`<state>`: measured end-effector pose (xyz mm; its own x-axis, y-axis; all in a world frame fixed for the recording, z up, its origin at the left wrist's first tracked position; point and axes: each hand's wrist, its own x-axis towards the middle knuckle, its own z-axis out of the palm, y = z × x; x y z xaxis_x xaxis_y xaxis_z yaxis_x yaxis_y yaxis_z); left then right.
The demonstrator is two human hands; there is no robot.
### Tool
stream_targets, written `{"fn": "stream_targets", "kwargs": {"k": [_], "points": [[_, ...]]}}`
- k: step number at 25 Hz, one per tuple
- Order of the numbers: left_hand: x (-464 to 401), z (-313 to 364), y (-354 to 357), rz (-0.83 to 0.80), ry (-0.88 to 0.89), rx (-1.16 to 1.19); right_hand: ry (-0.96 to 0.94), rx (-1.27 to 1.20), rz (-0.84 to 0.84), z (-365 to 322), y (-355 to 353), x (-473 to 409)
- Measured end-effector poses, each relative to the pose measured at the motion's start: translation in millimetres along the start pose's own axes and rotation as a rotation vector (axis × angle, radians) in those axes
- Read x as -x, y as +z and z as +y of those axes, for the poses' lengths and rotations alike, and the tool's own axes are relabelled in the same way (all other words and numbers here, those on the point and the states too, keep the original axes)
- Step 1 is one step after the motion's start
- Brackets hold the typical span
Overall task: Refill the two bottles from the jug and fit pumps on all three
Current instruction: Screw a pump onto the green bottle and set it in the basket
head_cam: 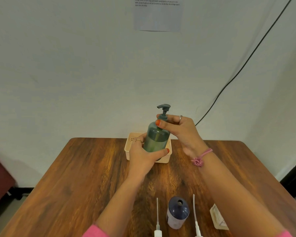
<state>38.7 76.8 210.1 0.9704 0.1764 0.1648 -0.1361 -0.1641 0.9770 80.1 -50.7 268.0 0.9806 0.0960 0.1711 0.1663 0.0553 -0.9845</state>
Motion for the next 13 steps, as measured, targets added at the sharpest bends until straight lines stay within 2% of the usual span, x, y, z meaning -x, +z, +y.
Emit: {"fn": "stream_targets", "kwargs": {"k": [4,7,9,13], "points": [[1,-4,2,0.005,0.005,0.014,-0.018,-0.047,0.108,6,11,2],[1,-6,2,-0.023,-0.008,0.035,-0.034,0.019,0.171,11,15,2],[0,-7,-1,-0.047,-0.035,0.044,-0.038,0.069,0.104,11,11,1],[-5,-11,-9,-0.084,-0.070,0.029,0.061,0.024,-0.198,4,0,2]]}}
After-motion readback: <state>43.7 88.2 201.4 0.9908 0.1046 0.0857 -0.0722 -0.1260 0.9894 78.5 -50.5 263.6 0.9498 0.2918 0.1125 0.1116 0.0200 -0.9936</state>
